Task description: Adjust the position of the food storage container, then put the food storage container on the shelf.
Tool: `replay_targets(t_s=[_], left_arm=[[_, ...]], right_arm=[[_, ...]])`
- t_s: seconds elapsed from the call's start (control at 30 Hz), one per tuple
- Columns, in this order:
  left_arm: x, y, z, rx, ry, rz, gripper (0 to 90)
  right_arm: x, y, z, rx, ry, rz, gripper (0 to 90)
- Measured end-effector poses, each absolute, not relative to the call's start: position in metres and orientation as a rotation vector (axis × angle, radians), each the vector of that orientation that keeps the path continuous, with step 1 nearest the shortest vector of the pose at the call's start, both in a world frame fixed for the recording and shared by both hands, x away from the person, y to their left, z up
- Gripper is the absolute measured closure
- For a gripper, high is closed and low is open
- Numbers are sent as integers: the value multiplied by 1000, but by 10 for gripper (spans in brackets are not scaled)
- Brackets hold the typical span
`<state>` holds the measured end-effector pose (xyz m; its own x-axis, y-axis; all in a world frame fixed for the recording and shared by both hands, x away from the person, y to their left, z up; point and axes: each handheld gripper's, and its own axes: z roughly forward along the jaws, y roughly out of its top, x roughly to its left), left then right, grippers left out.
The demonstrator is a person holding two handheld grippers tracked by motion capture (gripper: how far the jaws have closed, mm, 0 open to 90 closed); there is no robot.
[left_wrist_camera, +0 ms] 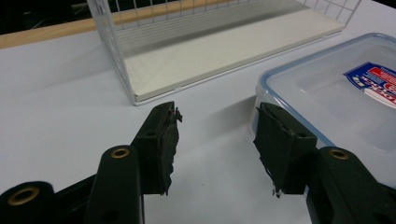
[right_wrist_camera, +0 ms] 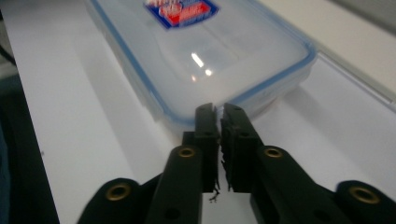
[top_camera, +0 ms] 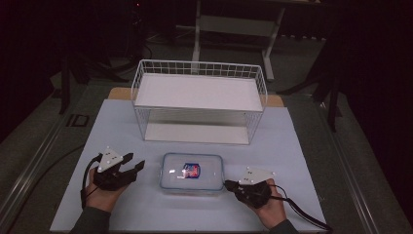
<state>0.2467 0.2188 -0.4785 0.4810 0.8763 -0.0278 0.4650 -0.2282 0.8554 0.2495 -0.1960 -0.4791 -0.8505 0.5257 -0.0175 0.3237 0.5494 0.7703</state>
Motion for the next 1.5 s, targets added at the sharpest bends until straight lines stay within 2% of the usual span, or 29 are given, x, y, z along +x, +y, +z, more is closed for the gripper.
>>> replay_targets(t_s=[0.07,0.23,0.57,0.97,1.2,1.33,1.4,1.5], left_arm=[[247,218,-479,1864,1117,587,474],[249,213,-479,1856,1106,534,455],[252,195,-481,1861,1068,391,396],[263,168,-496,1896,1065,200,326],[272,172,-505,1845,1108,79,258],[276,172,-508,1844,1115,24,214],[280,171,-513,1833,1126,-71,178],[282,173,-516,1816,1139,-121,150]], right_arm=[[250,-196,-476,724,2525,1225,791],[252,-192,-475,791,2514,1286,632],[263,-187,-478,954,2488,1331,500],[283,-181,-493,1200,2561,1364,252],[293,-181,-500,1293,2584,1417,152],[299,-177,-507,1343,2603,1460,135],[301,-178,-508,1376,2603,1474,137],[304,-177,-511,1412,2631,1495,138]])
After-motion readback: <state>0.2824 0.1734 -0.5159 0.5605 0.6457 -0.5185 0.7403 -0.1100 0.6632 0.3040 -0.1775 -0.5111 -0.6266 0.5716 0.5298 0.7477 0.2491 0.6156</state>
